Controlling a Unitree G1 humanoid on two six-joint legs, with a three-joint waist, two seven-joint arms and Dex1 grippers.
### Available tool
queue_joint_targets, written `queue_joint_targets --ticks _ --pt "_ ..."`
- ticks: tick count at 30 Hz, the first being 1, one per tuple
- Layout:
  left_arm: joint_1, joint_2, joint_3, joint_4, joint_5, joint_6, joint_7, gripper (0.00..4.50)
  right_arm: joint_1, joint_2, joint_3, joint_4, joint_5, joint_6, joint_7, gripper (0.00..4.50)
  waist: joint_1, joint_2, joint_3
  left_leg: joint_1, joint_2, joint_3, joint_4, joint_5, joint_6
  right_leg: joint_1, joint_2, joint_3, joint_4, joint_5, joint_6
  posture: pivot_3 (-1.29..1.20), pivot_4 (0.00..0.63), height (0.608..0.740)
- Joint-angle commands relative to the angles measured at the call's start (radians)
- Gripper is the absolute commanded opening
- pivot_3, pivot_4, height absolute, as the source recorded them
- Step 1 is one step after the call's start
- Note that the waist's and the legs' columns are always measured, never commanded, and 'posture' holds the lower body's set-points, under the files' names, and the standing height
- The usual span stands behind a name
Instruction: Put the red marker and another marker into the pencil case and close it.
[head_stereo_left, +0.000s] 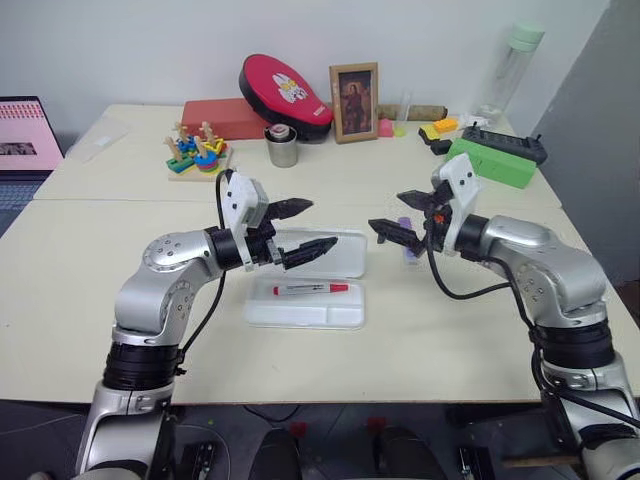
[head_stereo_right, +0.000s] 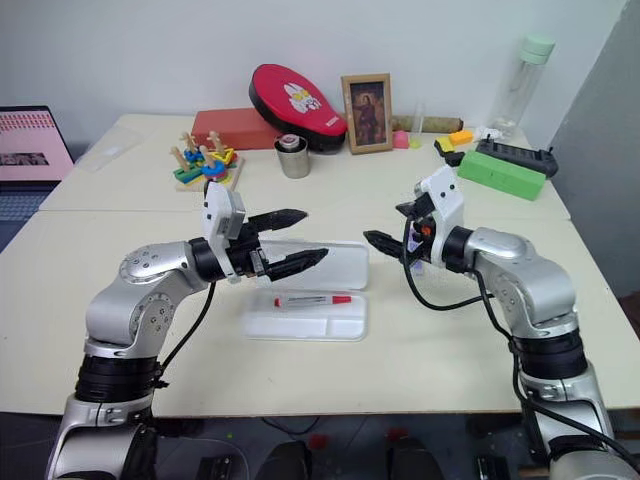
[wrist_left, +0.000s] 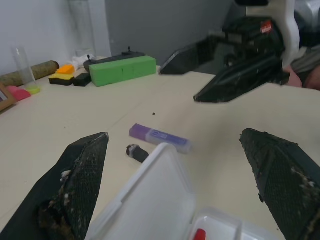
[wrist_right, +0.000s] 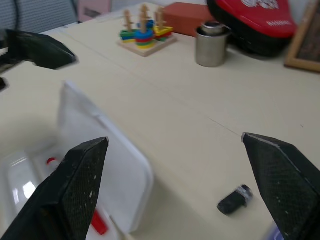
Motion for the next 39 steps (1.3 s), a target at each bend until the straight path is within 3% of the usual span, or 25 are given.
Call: queue_joint_targets --ticks 1,16,22,31,39 --pt "-0.032 -0.018 0.012 -0.066 -0.028 -0.014 0.048 4.48 -0.017 0.038 0.011 0.074 -0.106 -0.035 -0.121 4.5 0.0 0.0 0.0 0.0 0.0 0.0 0.0 0.0 0.0 0.0 0.0 0.0 0.0 0.0 0.0 0.0 0.15 0.74" --pt "-0.082 -0.053 0.002 0.02 0.027 -0.042 0.172 4.48 -0.015 0.211 -0.03 0.226 -0.212 -0.038 -0.326 4.5 -0.002 0.0 0.0 0.001 0.0 0.0 -0.001 0.0 0.0 0.0 0.0 0.0 0.001 0.0 0.0 0.0 0.15 0.74" --pt "-0.091 -0.021 -0.01 0.061 0.012 -0.047 0.099 4.48 -0.027 0.244 -0.034 0.321 -0.284 -0.066 -0.413 4.5 -0.003 0.0 0.0 0.001 0.0 0.0 -0.001 0.0 0.0 0.0 0.0 0.0 0.0 0.0 0.0 0.0 0.15 0.74" --pt "-0.054 0.021 -0.026 0.036 -0.011 -0.019 0.023 4.48 -0.022 0.256 -0.084 0.383 -0.309 -0.111 -0.453 4.5 -0.004 0.0 0.0 0.001 0.0 0.0 -0.002 0.0 0.0 -0.001 0.0 0.0 0.0 0.0 0.0 0.0 0.15 0.74" --pt "-0.048 0.02 -0.024 0.03 -0.007 -0.02 0.022 4.48 0.003 0.258 -0.027 0.426 -0.343 -0.099 -0.424 4.5 -0.004 0.0 0.0 0.001 0.0 0.0 -0.002 0.0 0.0 0.0 0.0 0.0 0.0 0.0 0.0 0.0 0.15 0.74"
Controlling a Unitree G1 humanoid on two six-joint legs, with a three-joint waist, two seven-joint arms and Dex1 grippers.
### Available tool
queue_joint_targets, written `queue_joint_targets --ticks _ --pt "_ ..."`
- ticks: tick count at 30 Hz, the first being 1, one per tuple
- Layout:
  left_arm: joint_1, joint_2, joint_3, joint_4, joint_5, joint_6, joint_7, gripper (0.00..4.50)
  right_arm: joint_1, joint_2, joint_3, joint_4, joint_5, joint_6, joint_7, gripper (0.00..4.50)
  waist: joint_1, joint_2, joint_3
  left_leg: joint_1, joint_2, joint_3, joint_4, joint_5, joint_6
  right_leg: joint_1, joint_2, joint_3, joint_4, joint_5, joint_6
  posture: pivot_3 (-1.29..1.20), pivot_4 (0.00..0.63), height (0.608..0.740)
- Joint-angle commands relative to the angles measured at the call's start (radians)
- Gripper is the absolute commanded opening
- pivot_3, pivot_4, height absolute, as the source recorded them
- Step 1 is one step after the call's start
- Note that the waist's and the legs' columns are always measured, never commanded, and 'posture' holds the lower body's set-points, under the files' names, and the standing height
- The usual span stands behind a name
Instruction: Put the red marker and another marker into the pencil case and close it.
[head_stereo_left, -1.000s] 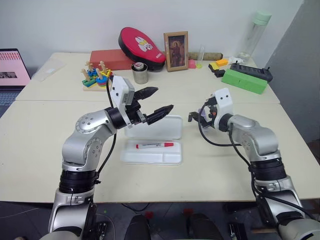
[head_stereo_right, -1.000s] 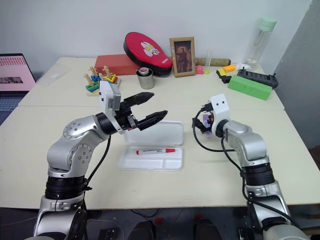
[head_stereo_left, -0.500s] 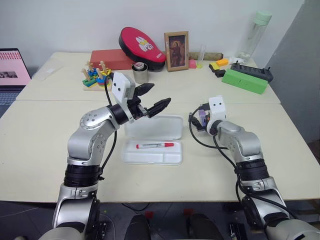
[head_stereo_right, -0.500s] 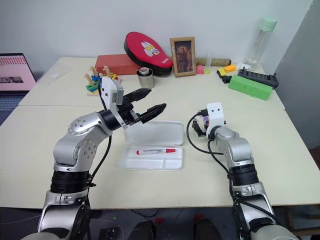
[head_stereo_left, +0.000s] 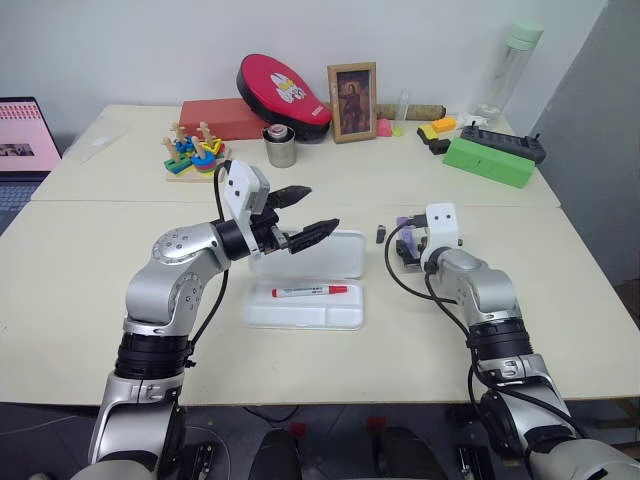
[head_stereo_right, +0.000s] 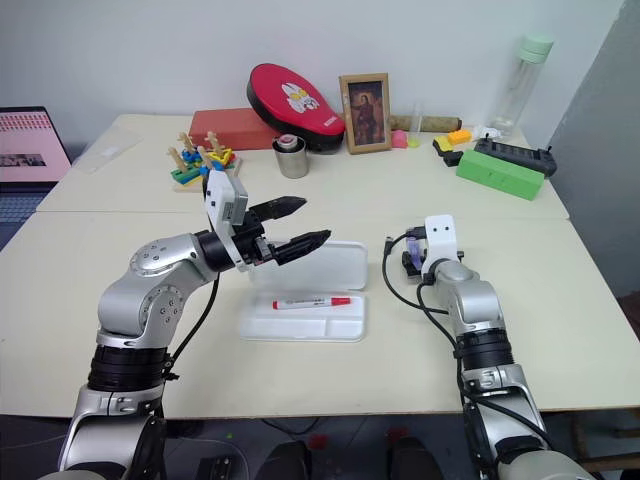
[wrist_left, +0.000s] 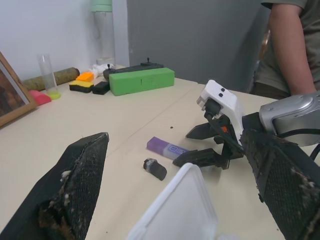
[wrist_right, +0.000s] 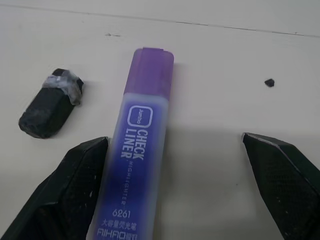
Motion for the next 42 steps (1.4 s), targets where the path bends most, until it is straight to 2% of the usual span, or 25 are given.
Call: queue_joint_targets --ticks 1,2,3,4,10,18,24,28,30,33,35,37,42 --pt "-0.017 0.007 0.003 -0.044 -0.014 -0.004 0.0 4.48 0.005 0.002 0.023 0.009 -0.021 0.005 0.018 4.5 0.0 0.0 0.0 0.0 0.0 0.0 0.0 0.0 0.0 0.0 0.0 0.0 0.0 0.0 0.0 0.0 0.15 0.74" --pt "-0.019 0.006 0.002 -0.044 -0.014 -0.004 0.0 4.48 0.007 0.003 0.024 0.01 -0.024 0.005 0.019 4.5 0.0 0.0 0.0 0.0 0.0 0.0 0.0 0.0 0.0 0.0 0.0 0.0 0.0 0.0 0.0 0.0 0.15 0.74" --pt "-0.02 0.005 0.001 -0.046 -0.015 -0.003 0.0 4.5 0.008 0.003 0.025 0.01 -0.028 0.006 0.019 4.15 0.0 0.0 0.0 0.0 0.0 0.0 0.0 0.0 0.0 0.0 0.0 0.0 0.0 0.0 0.0 0.0 0.15 0.74" --pt "-0.02 0.005 0.001 -0.048 -0.016 -0.002 0.0 4.5 0.01 0.003 0.026 0.01 -0.031 0.006 0.019 4.06 0.0 0.0 0.0 0.001 0.0 0.0 0.0 0.0 0.0 0.0 0.0 0.0 0.0 0.0 0.0 0.0 0.15 0.74" --pt "-0.024 -0.001 0.001 -0.056 -0.02 0.001 0.003 4.5 0.018 0.005 0.021 -0.002 -0.028 0.017 0.022 2.89 0.001 0.0 0.0 0.0 0.0 0.0 0.0 0.0 0.0 0.001 0.0 0.0 0.0 0.0 0.0 0.0 0.15 0.74" --pt "-0.029 -0.006 0.002 -0.062 -0.022 0.008 0.007 4.5 0.013 0.009 0.003 0.002 -0.021 0.021 0.019 1.07 0.003 0.0 0.0 0.0 0.0 0.0 0.0 0.0 0.0 0.001 0.0 0.0 0.0 0.0 0.0 0.0 0.15 0.74" --pt "-0.029 -0.007 0.003 -0.066 -0.025 0.012 0.007 4.5 -0.008 -0.005 -0.024 -0.043 -0.003 0.022 0.026 1.09 0.003 0.0 0.0 0.0 0.0 0.0 0.0 0.0 0.0 0.001 0.0 0.0 0.0 0.0 0.0 0.0 0.15 0.74" --pt "-0.015 0.015 0.02 -0.073 -0.026 0.022 0.01 4.5 -0.056 -0.042 -0.055 -0.124 0.035 0.004 0.087 1.09 0.004 0.0 0.0 0.0 0.0 0.0 0.0 0.0 0.0 0.001 0.0 0.0 0.0 0.0 0.0 0.0 0.15 0.74" --pt "0.015 0.044 0.052 -0.101 -0.05 0.052 0.007 4.5 -0.1 -0.081 -0.062 -0.179 0.067 -0.02 0.162 1.09 0.0 0.002 0.001 0.0 0.0 0.0 0.0 0.0 0.0 0.0 0.0 0.0 0.0 0.0 0.0 0.0 0.15 0.74" --pt "0.108 0.107 0.12 -0.169 -0.093 0.087 -0.004 4.5 -0.159 -0.181 -0.007 -0.291 0.123 -0.08 0.384 1.09 -0.02 0.004 0.002 0.0 0.0 0.0 -0.001 0.0 0.0 -0.001 0.0 0.001 -0.001 0.0 0.0 0.0 0.15 0.74" --pt "0.203 0.145 0.184 -0.245 -0.145 0.124 -0.007 4.5 -0.165 -0.257 0.071 -0.391 0.159 -0.113 0.565 1.09 -0.03 0.004 0.002 0.0 0.0 0.0 -0.003 0.0 0.0 -0.002 0.0 0.001 -0.001 0.0 0.0 0.0 0.15 0.74" --pt "0.291 0.176 0.243 -0.309 -0.186 0.149 -0.003 4.5 -0.176 -0.302 0.124 -0.452 0.202 -0.104 0.685 1.09 -0.033 0.003 0.002 0.001 0.0 0.0 -0.003 -0.002 0.003 -0.001 0.0 0.0 -0.002 -0.001 -0.001 0.0 0.15 0.74" --pt "0.499 0.249 0.375 -0.384 -0.209 0.163 -0.014 4.5 -0.214 -0.316 0.272 -0.494 0.204 -0.054 0.802 1.09 -0.027 0.003 0.002 0.0 0.0 0.0 -0.001 -0.003 0.004 0.0 0.0 0.0 -0.002 -0.001 -0.002 0.0 0.15 0.74"
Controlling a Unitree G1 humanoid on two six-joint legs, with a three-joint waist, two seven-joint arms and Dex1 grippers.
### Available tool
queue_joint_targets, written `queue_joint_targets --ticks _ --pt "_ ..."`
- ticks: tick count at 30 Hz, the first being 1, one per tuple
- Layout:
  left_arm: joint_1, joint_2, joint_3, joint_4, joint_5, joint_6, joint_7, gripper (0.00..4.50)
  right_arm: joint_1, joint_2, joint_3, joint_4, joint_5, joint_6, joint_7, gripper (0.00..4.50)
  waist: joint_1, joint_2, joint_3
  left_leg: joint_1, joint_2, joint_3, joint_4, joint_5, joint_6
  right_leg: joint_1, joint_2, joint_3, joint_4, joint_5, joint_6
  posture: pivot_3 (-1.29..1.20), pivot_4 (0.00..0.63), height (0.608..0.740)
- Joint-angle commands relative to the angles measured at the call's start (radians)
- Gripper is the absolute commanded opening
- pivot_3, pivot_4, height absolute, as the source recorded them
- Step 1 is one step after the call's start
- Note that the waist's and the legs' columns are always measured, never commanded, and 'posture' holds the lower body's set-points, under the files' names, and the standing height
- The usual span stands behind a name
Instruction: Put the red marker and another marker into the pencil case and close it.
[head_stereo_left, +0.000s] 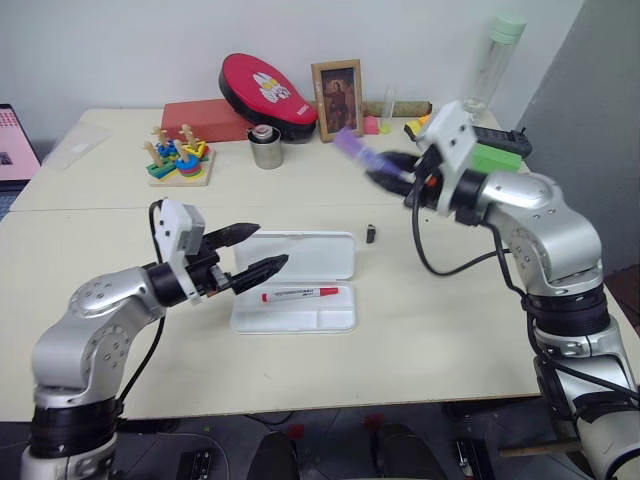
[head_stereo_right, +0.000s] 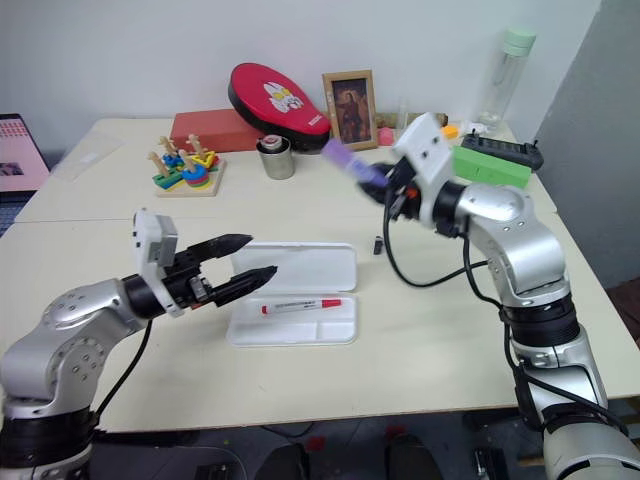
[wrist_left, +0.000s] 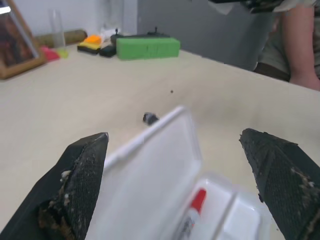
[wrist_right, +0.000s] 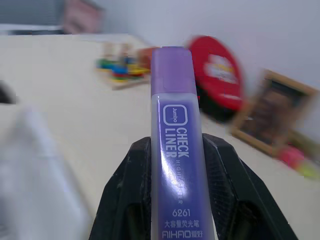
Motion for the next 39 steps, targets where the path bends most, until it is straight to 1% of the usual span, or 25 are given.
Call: queue_joint_targets --ticks 1,3,7,9,11,16,26,34,36,37,39 --pt "0.135 0.051 0.114 -0.067 0.0 -0.016 -0.006 4.5 -0.033 0.004 0.103 -0.043 -0.003 0.021 0.08 1.09 0.003 0.0 0.0 0.0 0.0 0.0 0.001 0.0 0.0 0.0 0.0 0.0 0.0 0.0 0.0 0.0 0.15 0.74" --pt "0.23 0.058 0.161 -0.083 0.015 -0.034 -0.003 4.5 -0.034 0.035 0.181 -0.036 -0.025 0.024 0.094 1.09 0.005 0.0 0.0 0.001 0.0 0.0 0.001 0.0 0.0 0.0 0.0 0.0 0.0 0.0 0.001 0.0 0.15 0.74" --pt "0.331 0.048 0.241 -0.106 0.002 -0.056 0.009 4.5 -0.041 0.099 0.266 0.01 -0.076 0.011 0.081 1.09 0.014 -0.001 0.0 0.001 0.001 0.0 0.001 0.0 -0.001 -0.003 0.0 0.0 0.001 0.0 0.0 0.0 0.15 0.74" --pt "0.393 0.039 0.28 -0.109 0.009 -0.075 0.006 4.5 -0.041 0.143 0.337 0.054 -0.126 -0.015 0.069 1.09 0.013 -0.003 -0.001 0.001 0.001 0.001 0.001 0.001 -0.001 -0.005 0.0 0.0 0.0 0.0 0.0 0.0 0.15 0.74" --pt "0.434 0.032 0.3 -0.121 0.001 -0.081 0.006 4.5 -0.037 0.174 0.388 0.092 -0.171 -0.043 0.063 1.09 0.01 -0.003 -0.002 0.001 0.001 0.001 0.001 0.0 -0.001 -0.005 0.0 0.0 0.0 0.0 0.0 0.0 0.15 0.74" --pt "0.505 0.016 0.316 -0.161 -0.02 -0.078 0.018 4.5 -0.004 0.244 0.453 0.164 -0.229 -0.075 0.046 1.09 0.02 -0.004 -0.002 0.001 0.001 0.001 0.001 0.0 -0.001 -0.005 0.0 0.0 0.0 0.0 0.0 0.0 0.15 0.74" --pt "0.496 0.028 0.301 -0.185 -0.044 -0.068 0.053 4.5 0.047 0.274 0.499 0.227 -0.299 -0.117 0.064 1.09 0.02 -0.004 -0.002 0.001 0.001 0.001 0.001 0.0 -0.001 -0.005 0.0 -0.001 0.001 0.0 0.0 0.0 0.15 0.74" --pt "0.463 0.039 0.268 -0.186 -0.045 -0.061 0.076 4.5 0.064 0.303 0.49 0.267 -0.34 -0.124 0.067 1.09 0.019 -0.004 -0.002 0.001 0.001 0.001 0.0 0.0 -0.001 -0.005 0.0 -0.001 0.001 0.0 0.0 0.0 0.15 0.74" --pt "0.459 0.042 0.262 -0.185 -0.043 -0.061 0.078 4.5 0.066 0.305 0.489 0.266 -0.346 -0.124 0.07 1.79 0.017 -0.004 -0.002 0.001 0.001 0.001 0.001 0.0 -0.001 -0.005 0.0 -0.001 0.001 0.0 0.0 0.0 0.15 0.74" --pt "0.455 0.043 0.258 -0.186 -0.043 -0.059 0.08 4.5 0.066 0.308 0.484 0.265 -0.346 -0.124 0.069 1.89 0.017 -0.004 -0.002 0.001 0.001 0.001 0.001 0.0 -0.001 -0.005 0.0 -0.001 0.001 0.0 0.0 0.0 0.15 0.74" --pt "0.446 0.046 0.251 -0.186 -0.043 -0.056 0.085 4.5 0.065 0.313 0.472 0.259 -0.342 -0.12 0.068 2.32 0.017 -0.004 -0.002 0.001 0.001 0.001 0.0 0.0 -0.001 -0.005 0.0 -0.001 0.001 0.0 0.0 0.0 0.15 0.74"
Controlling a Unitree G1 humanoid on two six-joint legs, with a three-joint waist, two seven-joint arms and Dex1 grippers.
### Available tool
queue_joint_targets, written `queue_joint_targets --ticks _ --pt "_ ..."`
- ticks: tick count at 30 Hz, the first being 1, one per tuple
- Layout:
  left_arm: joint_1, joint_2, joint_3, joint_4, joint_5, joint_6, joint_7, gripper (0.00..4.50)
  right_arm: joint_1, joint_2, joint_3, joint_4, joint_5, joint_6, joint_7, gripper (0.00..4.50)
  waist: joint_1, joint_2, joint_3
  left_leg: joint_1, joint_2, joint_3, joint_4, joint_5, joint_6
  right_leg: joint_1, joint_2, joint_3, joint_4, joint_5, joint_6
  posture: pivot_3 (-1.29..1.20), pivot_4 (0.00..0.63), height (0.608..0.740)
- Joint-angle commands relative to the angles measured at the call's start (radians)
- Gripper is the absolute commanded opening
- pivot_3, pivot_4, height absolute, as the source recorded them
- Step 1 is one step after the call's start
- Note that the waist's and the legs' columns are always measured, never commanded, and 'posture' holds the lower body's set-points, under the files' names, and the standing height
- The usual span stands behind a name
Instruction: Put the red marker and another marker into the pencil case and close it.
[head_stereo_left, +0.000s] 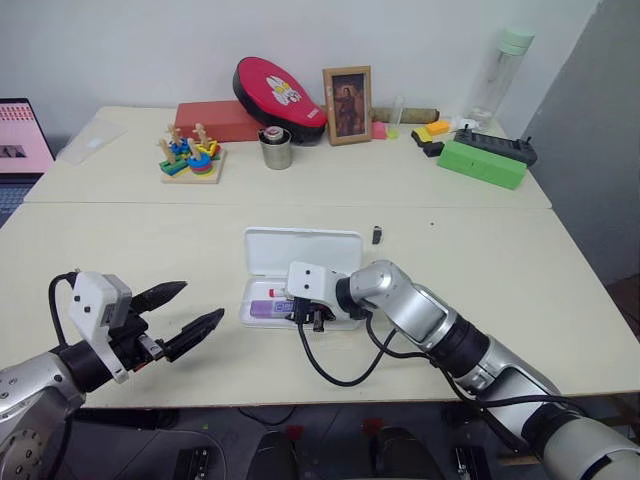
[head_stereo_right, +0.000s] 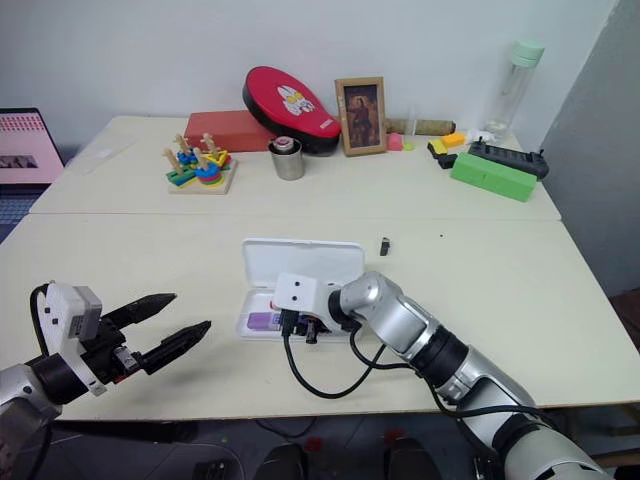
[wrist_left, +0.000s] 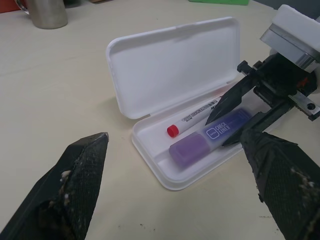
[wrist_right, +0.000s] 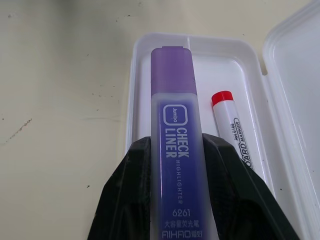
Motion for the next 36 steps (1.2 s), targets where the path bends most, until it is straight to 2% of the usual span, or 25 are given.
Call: queue_joint_targets --ticks 1,4,8,9,21,24,28,31,36 --pt "-0.02 0.016 -0.018 -0.03 -0.008 0.003 0.017 4.5 -0.006 0.014 -0.032 -0.025 -0.002 -0.007 0.001 2.64 0.0 0.0 0.0 0.0 0.0 0.0 0.0 0.0 0.0 0.0 0.0 0.0 0.0 0.0 0.0 0.0 0.15 0.74" --pt "-0.037 0.019 -0.033 -0.03 -0.008 0.007 0.026 4.5 -0.014 0.016 -0.047 -0.035 0.001 -0.005 0.003 3.28 0.0 0.0 0.0 0.0 0.0 0.0 0.0 0.0 0.0 0.0 0.0 0.0 0.0 0.0 0.0 0.0 0.15 0.74" --pt "-0.059 0.02 -0.053 -0.024 -0.003 0.008 0.031 4.5 -0.024 0.02 -0.069 -0.047 0.002 -0.016 0.002 4.35 -0.001 0.0 0.0 0.0 0.0 0.0 0.0 0.0 0.0 0.0 0.0 0.0 0.0 0.0 0.0 0.0 0.15 0.74" --pt "-0.067 0.02 -0.06 -0.021 0.0 0.007 0.032 4.5 -0.028 0.024 -0.08 -0.05 0.002 -0.028 -0.004 4.47 -0.001 0.0 0.0 0.0 0.0 0.0 0.0 0.0 0.0 0.0 0.0 0.0 0.0 0.0 0.0 0.0 0.15 0.74" --pt "-0.224 0.028 -0.166 0.027 -0.004 0.003 0.036 4.5 -0.098 -0.014 -0.231 -0.193 0.073 -0.005 0.038 4.47 0.001 0.0 0.0 -0.001 0.0 0.0 0.0 0.0 0.0 0.001 0.0 0.0 0.0 0.0 0.0 0.0 0.15 0.74" --pt "-0.312 0.012 -0.217 0.051 -0.008 0.002 0.044 4.5 -0.146 0.006 -0.391 -0.224 0.19 0.049 0.019 4.47 0.004 0.0 0.0 -0.001 0.0 0.0 0.0 0.0 0.0 0.002 0.0 0.0 0.0 0.0 0.0 0.0 0.15 0.74" --pt "-0.425 -0.027 -0.271 0.096 -0.006 -0.008 0.058 4.5 -0.215 -0.004 -0.537 -0.165 0.228 0.091 -0.073 4.47 0.009 0.0 0.0 -0.001 0.0 0.0 0.0 0.0 0.0 0.003 0.0 0.0 0.001 0.0 0.0 0.0 0.15 0.74" --pt "-0.518 -0.072 -0.329 0.123 -0.002 -0.012 0.077 4.5 -0.265 -0.016 -0.626 -0.044 0.203 0.11 -0.197 4.47 0.011 -0.001 0.0 -0.001 0.0 0.0 0.0 0.0 0.0 0.003 0.0 0.0 0.0 0.0 0.0 0.0 0.15 0.74" --pt "-0.632 -0.133 -0.409 0.176 0.021 -0.023 0.086 4.5 -0.26 -0.048 -0.641 0.158 0.122 0.115 -0.348 4.47 0.014 -0.003 -0.002 -0.002 -0.001 0.0 0.0 0.0 0.0 0.004 0.0 0.0 0.0 0.001 0.0 0.0 0.15 0.74"
